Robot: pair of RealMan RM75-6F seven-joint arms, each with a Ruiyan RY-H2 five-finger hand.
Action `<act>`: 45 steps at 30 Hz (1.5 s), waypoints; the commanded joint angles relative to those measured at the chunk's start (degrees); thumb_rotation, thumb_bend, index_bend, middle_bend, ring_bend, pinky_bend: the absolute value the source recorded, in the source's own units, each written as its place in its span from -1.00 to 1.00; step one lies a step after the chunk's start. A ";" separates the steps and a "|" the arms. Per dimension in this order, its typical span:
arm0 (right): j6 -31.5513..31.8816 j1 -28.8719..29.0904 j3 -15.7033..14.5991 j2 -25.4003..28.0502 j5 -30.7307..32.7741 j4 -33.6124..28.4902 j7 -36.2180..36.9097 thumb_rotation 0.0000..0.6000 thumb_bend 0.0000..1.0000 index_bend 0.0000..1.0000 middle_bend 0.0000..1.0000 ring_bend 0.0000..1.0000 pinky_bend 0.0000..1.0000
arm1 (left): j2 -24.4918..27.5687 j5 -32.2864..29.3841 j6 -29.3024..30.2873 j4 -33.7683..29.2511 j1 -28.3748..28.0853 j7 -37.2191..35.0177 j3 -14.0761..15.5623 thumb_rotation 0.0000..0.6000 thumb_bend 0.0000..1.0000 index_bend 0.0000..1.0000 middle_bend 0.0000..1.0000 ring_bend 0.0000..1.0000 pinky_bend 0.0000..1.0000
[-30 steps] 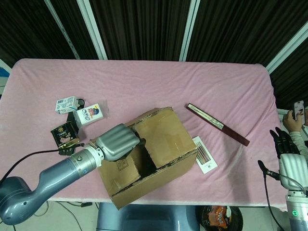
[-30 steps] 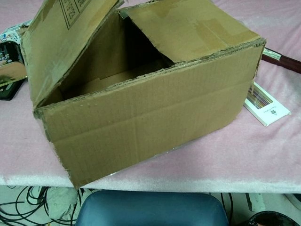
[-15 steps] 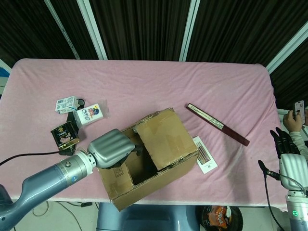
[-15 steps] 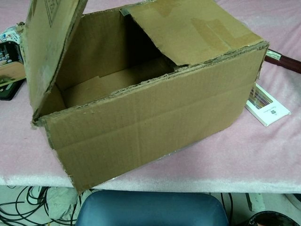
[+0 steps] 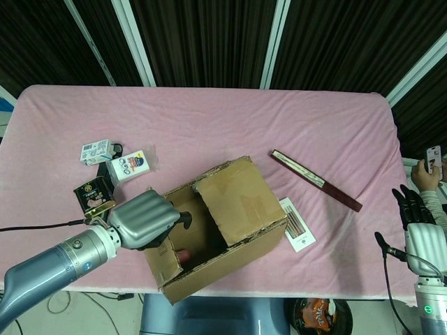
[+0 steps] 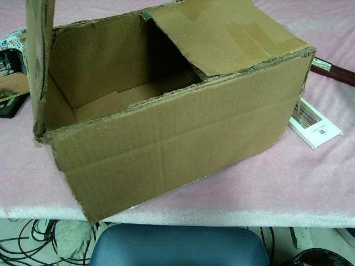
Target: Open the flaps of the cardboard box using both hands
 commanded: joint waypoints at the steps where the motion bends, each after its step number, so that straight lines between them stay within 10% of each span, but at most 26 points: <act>1: -0.05 -0.02 0.06 0.00 0.13 0.03 0.05 1.00 -0.34 -1.00 -1.00 -1.00 -0.58 | 2.13 3.88 -2.68 -0.08 3.23 -4.28 -3.35 1.00 0.84 -0.33 0.05 -0.15 -0.03; 21: -0.58 -0.17 0.30 0.11 1.03 0.01 0.31 1.00 -0.32 -1.00 -1.00 -1.00 -0.58 | 7.36 25.15 -5.29 -0.08 18.68 -24.83 -15.81 1.00 0.83 -0.33 0.05 -0.15 -0.03; 37: -0.69 -0.29 0.41 0.11 1.35 -0.25 0.15 1.00 -0.31 -1.00 -1.00 -1.00 -0.58 | 20.03 59.40 16.44 -0.08 30.97 -50.04 -5.85 1.00 0.83 -0.33 0.05 -0.15 -0.03; 45: -0.72 -0.32 0.43 0.04 1.39 -0.43 -0.07 1.00 -0.31 -1.00 -1.00 -1.00 -0.58 | 26.55 65.73 25.54 0.88 36.36 -55.90 -3.73 1.00 0.83 -0.33 0.05 -0.15 -0.03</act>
